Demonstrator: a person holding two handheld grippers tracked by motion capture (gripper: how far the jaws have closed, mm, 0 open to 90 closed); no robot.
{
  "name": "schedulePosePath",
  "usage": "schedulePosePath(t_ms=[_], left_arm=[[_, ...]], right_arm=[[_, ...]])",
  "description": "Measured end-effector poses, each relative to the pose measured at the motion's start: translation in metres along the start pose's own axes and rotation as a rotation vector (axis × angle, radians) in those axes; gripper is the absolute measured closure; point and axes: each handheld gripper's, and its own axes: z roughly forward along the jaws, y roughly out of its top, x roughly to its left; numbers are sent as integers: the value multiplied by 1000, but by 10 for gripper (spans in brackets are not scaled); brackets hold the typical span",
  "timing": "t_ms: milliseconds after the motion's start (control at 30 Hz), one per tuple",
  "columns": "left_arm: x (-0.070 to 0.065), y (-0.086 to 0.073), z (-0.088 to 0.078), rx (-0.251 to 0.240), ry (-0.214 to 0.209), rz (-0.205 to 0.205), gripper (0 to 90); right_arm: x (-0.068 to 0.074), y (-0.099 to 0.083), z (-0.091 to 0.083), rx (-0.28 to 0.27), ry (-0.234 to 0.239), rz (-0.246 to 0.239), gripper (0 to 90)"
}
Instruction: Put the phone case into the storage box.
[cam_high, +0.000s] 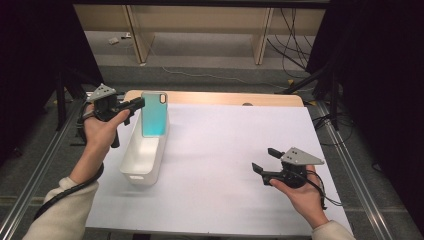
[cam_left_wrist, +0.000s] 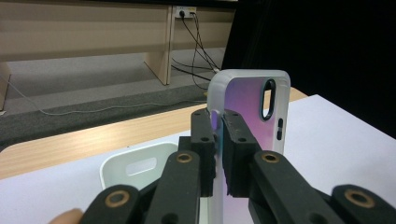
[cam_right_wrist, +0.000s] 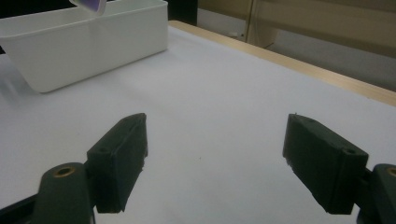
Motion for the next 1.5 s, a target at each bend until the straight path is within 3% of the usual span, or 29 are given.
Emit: schedulePosePath(t_ms=[133, 300, 367, 400, 500, 1500], left_arm=[[3, -1, 2, 2, 7, -2, 841], [6, 0, 4, 5, 13, 1, 840], [7, 1, 4, 5, 14, 3, 841], [8, 1, 5, 6, 13, 2, 841], [10, 2, 6, 1, 14, 0, 841], [21, 7, 11, -2, 19, 10, 841]], right_arm=[[-1, 1, -2, 32, -3, -4, 233], [0, 0, 0, 8, 11, -1, 236], [1, 1, -3, 55, 19, 18, 236], [0, 1, -2, 34, 0, -5, 236], [0, 0, 0, 1, 2, 2, 236], [0, 0, -1, 13, 10, 1, 233]])
